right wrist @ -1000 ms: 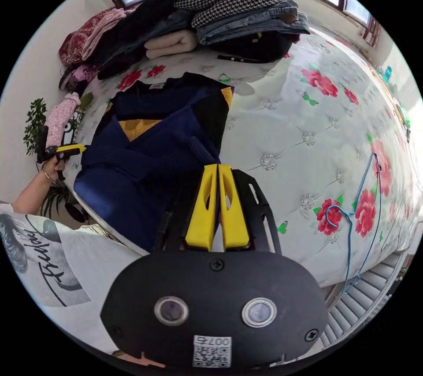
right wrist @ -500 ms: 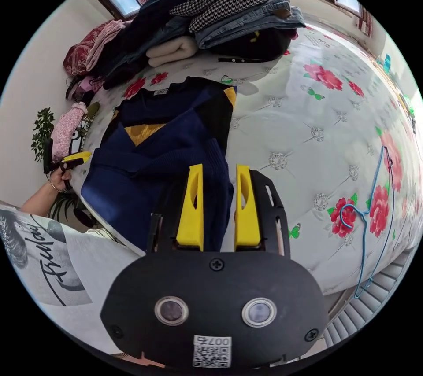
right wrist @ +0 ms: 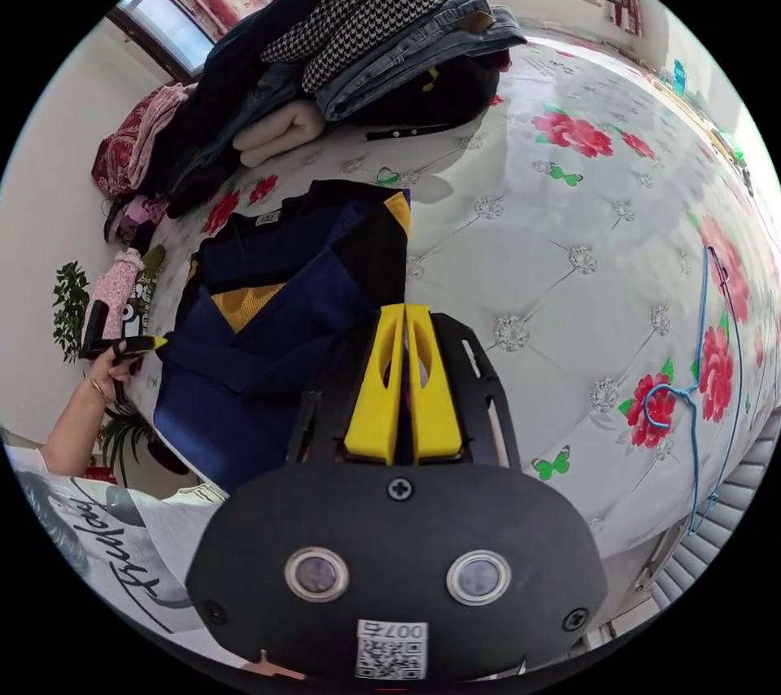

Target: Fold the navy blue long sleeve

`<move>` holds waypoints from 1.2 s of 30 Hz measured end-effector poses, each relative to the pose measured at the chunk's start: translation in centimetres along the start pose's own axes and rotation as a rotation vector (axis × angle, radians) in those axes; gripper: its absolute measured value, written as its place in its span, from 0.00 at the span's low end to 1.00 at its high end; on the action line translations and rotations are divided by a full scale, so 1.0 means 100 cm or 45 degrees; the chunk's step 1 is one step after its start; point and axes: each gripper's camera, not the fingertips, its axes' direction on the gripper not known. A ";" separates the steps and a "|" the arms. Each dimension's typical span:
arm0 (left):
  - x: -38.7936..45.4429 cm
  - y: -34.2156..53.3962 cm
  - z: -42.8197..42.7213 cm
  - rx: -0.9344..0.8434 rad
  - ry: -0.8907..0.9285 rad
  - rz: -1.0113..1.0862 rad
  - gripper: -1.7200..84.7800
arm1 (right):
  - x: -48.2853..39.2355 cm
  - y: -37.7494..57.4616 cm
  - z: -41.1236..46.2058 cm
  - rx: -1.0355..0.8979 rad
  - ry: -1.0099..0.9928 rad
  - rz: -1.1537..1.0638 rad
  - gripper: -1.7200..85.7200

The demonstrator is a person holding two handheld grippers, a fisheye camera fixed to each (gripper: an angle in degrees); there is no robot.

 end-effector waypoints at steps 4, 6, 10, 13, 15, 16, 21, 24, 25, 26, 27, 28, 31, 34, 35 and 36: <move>-0.024 0.011 -0.007 0.047 0.113 -0.003 0.01 | -0.011 0.003 0.014 -0.120 -0.007 -0.189 0.04; -0.028 0.013 -0.008 0.033 0.121 0.018 0.01 | -0.019 0.003 0.022 -0.167 0.029 -0.252 0.03; -0.048 0.014 -0.018 0.098 0.258 -0.061 0.01 | -0.026 0.001 0.032 -0.187 0.174 -0.279 0.02; -0.070 0.018 -0.024 0.191 0.393 -0.211 0.01 | -0.015 0.000 0.015 -0.046 0.137 -0.189 0.02; -0.083 0.022 -0.025 0.248 0.395 -0.326 0.02 | -0.001 0.000 0.010 0.006 0.121 -0.062 0.02; -0.090 0.026 -0.025 0.296 0.386 -0.382 0.02 | 0.010 0.000 0.011 0.015 0.129 0.033 0.03; -0.093 0.051 -0.037 0.395 0.371 -0.424 0.06 | 0.042 0.018 0.001 0.003 0.084 0.208 0.05; -0.073 0.084 -0.049 0.320 0.194 -0.281 0.08 | 0.052 0.055 -0.020 0.032 -0.010 0.172 0.07; -0.064 0.103 -0.050 0.269 0.117 -0.233 0.08 | 0.057 0.075 -0.028 0.023 -0.052 0.160 0.07; -0.056 0.124 -0.051 0.235 0.052 -0.193 0.09 | 0.062 0.095 -0.035 0.006 -0.096 0.151 0.08; -0.051 0.134 -0.052 0.222 0.027 -0.176 0.09 | 0.064 0.105 -0.038 -0.005 -0.112 0.150 0.08; -0.043 0.155 -0.052 0.200 -0.017 -0.146 0.10 | 0.069 0.125 -0.041 -0.033 -0.124 0.152 0.08; -0.026 0.197 -0.044 0.152 -0.067 -0.114 0.11 | 0.076 0.162 -0.038 -0.137 -0.125 0.140 0.10; -0.014 0.216 -0.033 0.128 -0.086 -0.112 0.10 | 0.073 0.174 -0.017 -0.258 -0.130 0.071 0.10; -0.011 0.218 -0.030 0.135 -0.105 -0.117 0.09 | 0.069 0.173 -0.007 -0.297 -0.124 0.038 0.09; -0.009 0.218 -0.029 0.135 -0.128 -0.123 0.09 | 0.068 0.172 -0.005 -0.292 -0.079 0.042 0.09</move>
